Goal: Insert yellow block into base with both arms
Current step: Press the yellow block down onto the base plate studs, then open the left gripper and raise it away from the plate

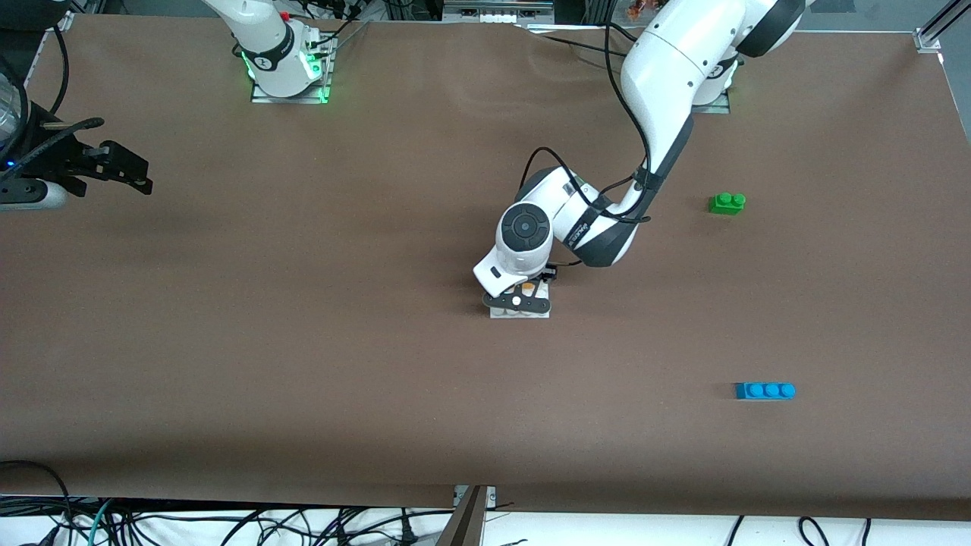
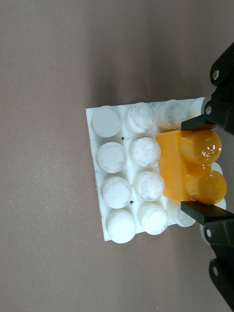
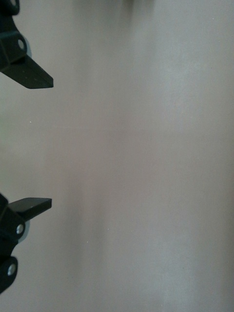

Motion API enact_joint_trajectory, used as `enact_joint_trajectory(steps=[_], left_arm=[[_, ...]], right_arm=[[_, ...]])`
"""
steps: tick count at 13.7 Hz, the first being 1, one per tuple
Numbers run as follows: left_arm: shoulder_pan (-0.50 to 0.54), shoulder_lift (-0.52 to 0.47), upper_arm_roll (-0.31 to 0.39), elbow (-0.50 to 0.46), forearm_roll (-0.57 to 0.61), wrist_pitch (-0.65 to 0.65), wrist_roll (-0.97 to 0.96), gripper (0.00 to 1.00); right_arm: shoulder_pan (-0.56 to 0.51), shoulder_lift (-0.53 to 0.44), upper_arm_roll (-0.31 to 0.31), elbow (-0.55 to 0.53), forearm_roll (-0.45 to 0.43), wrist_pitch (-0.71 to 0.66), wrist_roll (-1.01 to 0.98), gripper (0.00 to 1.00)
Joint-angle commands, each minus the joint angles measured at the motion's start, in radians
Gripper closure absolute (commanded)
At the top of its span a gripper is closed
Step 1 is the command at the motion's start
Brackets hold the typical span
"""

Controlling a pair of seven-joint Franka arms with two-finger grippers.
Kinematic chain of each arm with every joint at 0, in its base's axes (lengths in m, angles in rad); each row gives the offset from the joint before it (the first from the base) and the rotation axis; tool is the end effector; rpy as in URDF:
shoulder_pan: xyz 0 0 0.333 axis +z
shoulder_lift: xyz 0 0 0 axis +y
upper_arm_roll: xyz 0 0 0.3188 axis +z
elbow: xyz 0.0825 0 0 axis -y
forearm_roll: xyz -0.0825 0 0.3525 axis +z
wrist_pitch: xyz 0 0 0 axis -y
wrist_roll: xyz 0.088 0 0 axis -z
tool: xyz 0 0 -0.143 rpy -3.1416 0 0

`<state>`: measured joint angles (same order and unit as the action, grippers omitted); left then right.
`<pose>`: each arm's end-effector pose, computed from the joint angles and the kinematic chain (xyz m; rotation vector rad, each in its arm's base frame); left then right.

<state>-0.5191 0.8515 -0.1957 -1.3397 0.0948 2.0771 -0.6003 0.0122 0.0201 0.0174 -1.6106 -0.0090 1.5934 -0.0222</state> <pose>0.5517 -0.4336 0.1984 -3.1264 0.1667 0.1884 0.5281 0.0143 0.5652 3.1312 0.0817 -0.0584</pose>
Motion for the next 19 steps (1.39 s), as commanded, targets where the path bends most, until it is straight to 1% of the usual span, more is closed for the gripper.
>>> enact_joint_trajectory(steps=[1, 2, 7, 9, 10, 14, 16, 19], left_arm=[[-0.01, 0.018, 0.009, 0.031, 0.028, -0.009, 0.005, 0.56], [-0.009, 0.018, 0.009, 0.03, 0.029, -0.009, 0.004, 0.01], [-0.001, 0.0, 0.01, 0.039, 0.023, -0.02, -0.004, 0.0], [0.02, -0.049, 0.01, 0.039, 0.02, -0.049, -0.004, 0.0], [0.04, -0.078, 0.01, 0.04, 0.017, -0.092, -0.003, 0.0], [0.122, -0.254, 0.002, 0.042, 0.017, -0.293, 0.017, 0.0], [0.134, -0.331, 0.01, 0.042, 0.017, -0.409, 0.065, 0.0], [0.244, -0.417, 0.001, 0.045, 0.019, -0.535, 0.182, 0.0]], right_arm=[[-0.011, 0.008, 0.009, 0.02, 0.004, -0.004, -0.005, 0.01], [-0.011, 0.008, 0.01, 0.02, 0.003, -0.004, -0.005, 0.01], [-0.011, 0.008, 0.01, 0.02, 0.003, -0.004, -0.005, 0.01], [-0.011, 0.008, 0.009, 0.02, 0.004, -0.004, -0.005, 0.01], [-0.011, 0.008, 0.009, 0.02, 0.004, -0.004, -0.005, 0.01], [-0.011, 0.008, 0.009, 0.02, 0.004, -0.004, -0.005, 0.01], [-0.009, 0.008, 0.009, 0.02, 0.004, -0.004, -0.005, 0.01], [-0.009, 0.008, 0.01, 0.02, 0.004, -0.004, -0.005, 0.01]])
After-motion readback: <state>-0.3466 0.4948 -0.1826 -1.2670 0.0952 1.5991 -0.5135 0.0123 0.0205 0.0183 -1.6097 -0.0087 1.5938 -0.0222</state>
